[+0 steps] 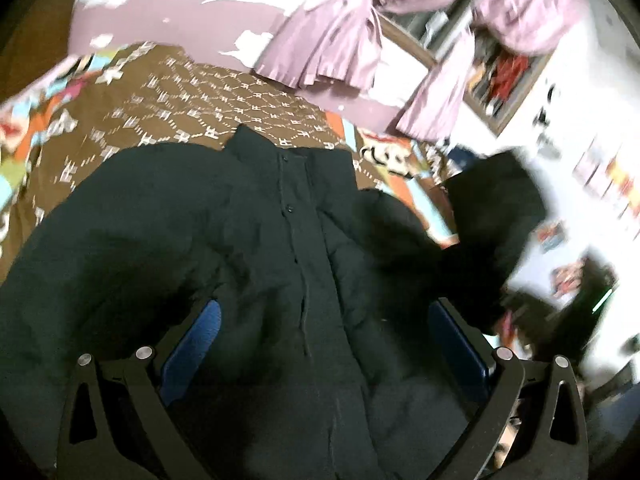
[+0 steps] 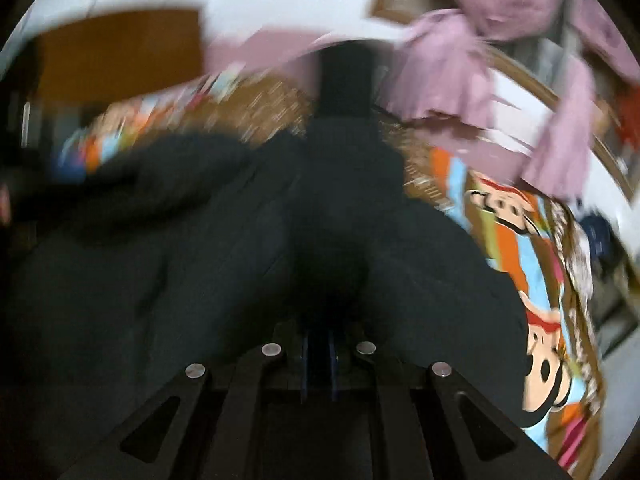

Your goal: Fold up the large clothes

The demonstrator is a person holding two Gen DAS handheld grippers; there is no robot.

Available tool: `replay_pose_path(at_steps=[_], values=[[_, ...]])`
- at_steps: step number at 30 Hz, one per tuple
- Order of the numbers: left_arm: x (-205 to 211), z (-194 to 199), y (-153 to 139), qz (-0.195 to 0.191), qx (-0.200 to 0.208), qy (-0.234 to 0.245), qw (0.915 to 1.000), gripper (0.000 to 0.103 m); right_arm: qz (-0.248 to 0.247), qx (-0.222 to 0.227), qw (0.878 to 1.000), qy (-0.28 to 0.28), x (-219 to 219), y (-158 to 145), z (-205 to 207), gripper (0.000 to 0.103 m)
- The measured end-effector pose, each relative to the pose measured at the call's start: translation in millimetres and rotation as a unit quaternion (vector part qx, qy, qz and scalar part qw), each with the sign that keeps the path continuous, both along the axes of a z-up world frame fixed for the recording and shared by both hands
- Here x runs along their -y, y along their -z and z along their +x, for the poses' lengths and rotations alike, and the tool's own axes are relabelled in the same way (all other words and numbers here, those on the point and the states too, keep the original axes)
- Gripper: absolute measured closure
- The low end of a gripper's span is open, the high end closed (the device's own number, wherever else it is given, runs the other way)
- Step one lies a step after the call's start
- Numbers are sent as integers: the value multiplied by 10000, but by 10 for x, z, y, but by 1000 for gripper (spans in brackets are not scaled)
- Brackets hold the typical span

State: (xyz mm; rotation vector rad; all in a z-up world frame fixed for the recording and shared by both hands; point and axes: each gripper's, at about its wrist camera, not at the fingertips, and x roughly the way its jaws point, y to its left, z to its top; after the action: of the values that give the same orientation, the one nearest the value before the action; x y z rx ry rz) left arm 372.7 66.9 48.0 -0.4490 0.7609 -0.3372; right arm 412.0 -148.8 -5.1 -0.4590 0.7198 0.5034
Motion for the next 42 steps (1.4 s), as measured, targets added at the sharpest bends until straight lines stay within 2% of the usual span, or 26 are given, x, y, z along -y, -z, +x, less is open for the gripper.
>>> replay_pose_path(at_steps=[2,3,5,6,7,8,12,15,19,21,23,25,27,31,34,35,36,37,39,40,42], values=[[-196,-59,18,-347,-104,7,9993,1,-321,-397,9985,-177,-159,259,-32,77],[-241,-71,40,-466,-156,43,9988,1,-479,-622,9966,-256,-202,410,-43,72],[-292,-90,72,-578,-238,110,9980,1,-580,-508,9964,-349,-202,496,-166,50],[-293,-84,102,-650,-270,194,9973,1,-533,-470,9967,-393,-175,491,-203,44],[-287,-103,163,-687,-306,263,9968,1,-424,-488,9971,-408,-125,470,-224,31],[-250,-76,207,-716,-379,331,9962,1,-337,-526,9972,-413,-101,452,-232,26],[-112,121,289,-490,-474,460,9966,1,-274,-466,9981,-284,98,439,-281,25],[-59,301,348,-325,-511,455,9971,1,-166,-396,9990,-122,273,437,-351,18],[150,484,428,456,-256,580,9969,1,204,-586,9981,51,427,447,-456,15],[340,522,471,897,-30,877,9921,1,417,-753,9962,124,519,463,-465,15],[519,524,504,1322,140,1244,9833,1,587,-842,9946,176,595,469,-477,12],[633,573,604,1574,126,1481,9763,1,708,-863,9935,210,671,462,-539,12],[664,684,767,1674,-179,1643,9719,2,768,-856,9931,239,710,445,-574,11],[516,867,987,1332,-725,1684,9740,3,878,-802,9925,284,756,414,-639,11],[431,865,1021,1187,-761,1696,9754,11,906,-730,9927,320,780,404,-699,11],[424,850,1031,1209,-748,1706,9750,17,909,-697,9929,329,792,404,-702,11],[417,838,1036,1254,-745,1685,9749,28,915,-652,9931,339,800,394,-715,11],[409,834,1005,1325,-758,1620,9749,34,925,-600,9933,353,808,383,-725,11],[413,827,977,1482,-785,1439,9753,59,957,-545,9932,380,817,373,-734,11],[420,818,953,1504,-764,1389,9758,62,983,-552,9929,392,824,374,-731,11],[419,782,928,1620,-671,1293,9760,83,1040,-571,9920,425,837,380,-720,11]])
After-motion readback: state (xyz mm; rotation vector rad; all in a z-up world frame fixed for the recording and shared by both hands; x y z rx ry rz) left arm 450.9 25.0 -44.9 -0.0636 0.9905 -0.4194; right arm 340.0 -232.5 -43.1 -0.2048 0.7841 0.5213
